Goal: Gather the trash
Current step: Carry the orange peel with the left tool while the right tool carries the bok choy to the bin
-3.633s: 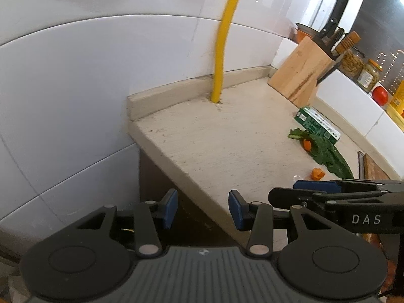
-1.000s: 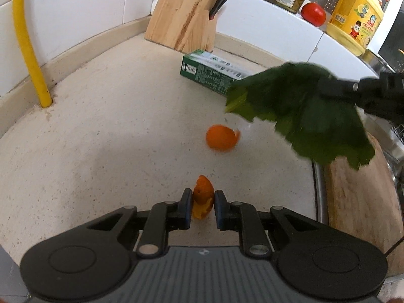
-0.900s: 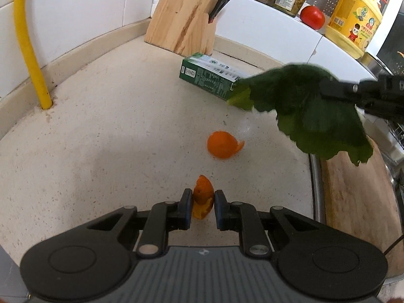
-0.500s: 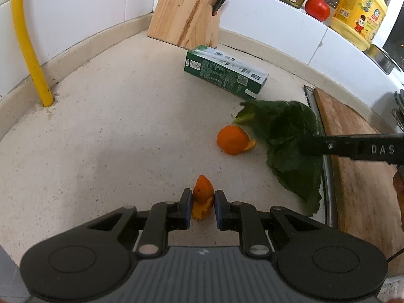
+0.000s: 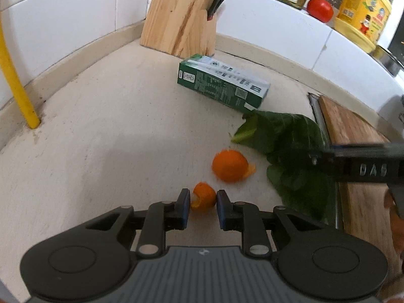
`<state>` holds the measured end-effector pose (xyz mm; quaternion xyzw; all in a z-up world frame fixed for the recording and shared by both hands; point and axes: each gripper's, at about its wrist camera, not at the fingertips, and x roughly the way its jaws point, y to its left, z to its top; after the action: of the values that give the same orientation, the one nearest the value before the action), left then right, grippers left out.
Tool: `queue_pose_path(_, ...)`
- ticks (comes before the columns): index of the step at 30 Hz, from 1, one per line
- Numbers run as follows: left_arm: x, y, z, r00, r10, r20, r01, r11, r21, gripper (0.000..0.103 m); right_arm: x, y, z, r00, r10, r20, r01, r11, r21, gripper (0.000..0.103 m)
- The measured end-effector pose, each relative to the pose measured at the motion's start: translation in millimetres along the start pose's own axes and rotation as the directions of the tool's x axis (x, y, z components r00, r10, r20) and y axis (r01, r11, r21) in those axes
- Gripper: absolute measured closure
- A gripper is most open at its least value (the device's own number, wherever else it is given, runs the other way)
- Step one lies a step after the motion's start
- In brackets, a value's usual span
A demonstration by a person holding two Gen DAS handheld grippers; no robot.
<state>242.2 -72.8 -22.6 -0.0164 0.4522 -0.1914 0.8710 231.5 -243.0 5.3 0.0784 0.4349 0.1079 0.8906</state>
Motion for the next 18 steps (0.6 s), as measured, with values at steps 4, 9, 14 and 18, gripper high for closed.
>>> queue_pose_path(4, 5, -3, 5, 1.0, 0.001, 0.009, -0.001, 1.0, -0.006, 0.089, 1, -5, -1, 1.0, -0.008, 0.0, 0.008, 1.0, 0.028, 0.084)
queue_pose_path(9, 5, -3, 8, 1.0, -0.003, 0.011, 0.003, 1.0, -0.005, 0.089, -5, -10, 2, 1.0, -0.005, 0.031, 0.004, 0.999, 0.042, 0.089)
queue_pose_path(14, 4, -2, 5, 1.0, 0.004, -0.001, -0.004, 1.0, 0.001, 0.089, -4, -11, 1, 1.0, -0.005, 0.023, 0.004, 0.999, 0.04, 0.087)
queue_pose_path(18, 4, -2, 5, 1.0, 0.004, 0.0, -0.004, 1.0, 0.009, 0.089, 1, -10, 1, 1.0, -0.002, 0.016, 0.001, 0.999, 0.036, 0.075)
